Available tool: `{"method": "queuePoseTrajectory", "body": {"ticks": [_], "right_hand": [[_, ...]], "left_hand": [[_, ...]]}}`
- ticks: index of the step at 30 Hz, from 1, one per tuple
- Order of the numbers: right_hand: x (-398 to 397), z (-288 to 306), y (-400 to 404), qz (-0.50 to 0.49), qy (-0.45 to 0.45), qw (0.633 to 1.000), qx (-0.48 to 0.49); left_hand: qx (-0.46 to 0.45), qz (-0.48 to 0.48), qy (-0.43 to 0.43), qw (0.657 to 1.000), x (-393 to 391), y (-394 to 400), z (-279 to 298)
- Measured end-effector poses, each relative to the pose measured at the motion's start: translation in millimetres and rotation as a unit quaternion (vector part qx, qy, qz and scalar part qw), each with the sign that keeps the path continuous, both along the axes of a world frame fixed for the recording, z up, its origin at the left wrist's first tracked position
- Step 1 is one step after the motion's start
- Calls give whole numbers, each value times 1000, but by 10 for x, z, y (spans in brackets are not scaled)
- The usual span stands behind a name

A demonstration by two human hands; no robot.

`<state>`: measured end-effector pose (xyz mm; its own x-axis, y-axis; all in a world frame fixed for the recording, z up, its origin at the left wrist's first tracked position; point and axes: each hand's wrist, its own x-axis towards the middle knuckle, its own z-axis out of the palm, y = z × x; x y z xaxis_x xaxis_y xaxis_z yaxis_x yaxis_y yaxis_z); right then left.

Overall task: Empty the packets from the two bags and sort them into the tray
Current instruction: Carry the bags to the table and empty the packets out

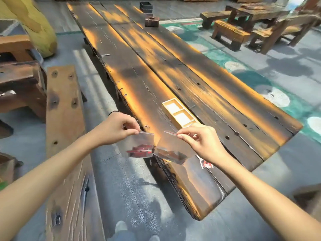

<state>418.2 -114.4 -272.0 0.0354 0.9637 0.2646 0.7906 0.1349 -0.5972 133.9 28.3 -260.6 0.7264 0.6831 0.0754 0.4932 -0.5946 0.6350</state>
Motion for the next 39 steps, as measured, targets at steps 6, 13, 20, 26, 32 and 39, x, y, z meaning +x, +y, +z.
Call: {"method": "queuePoseTrajectory", "body": {"ticks": [6,13,20,26,32,39], "right_hand": [[388,-295,-390,-73,9,996,-52],[565,-729,-679,-173,27,978,-112],[502,-1032,-974,-243,67,953,-170],[346,-1274,-1257,-312,108,925,-191],[544,-1365,-1336,-385,137,892,-196],[1186,-1565,-1208,-410,145,876,-208]], "left_hand": [[-27,-84,37,995,681,104,-340],[-22,-225,110,968,1369,200,-694],[-61,-308,144,938,1851,231,-1145],[-54,-406,133,902,2132,197,-1344],[-63,-435,163,883,2660,167,-1490],[-92,-358,203,907,3390,220,-1697]]}}
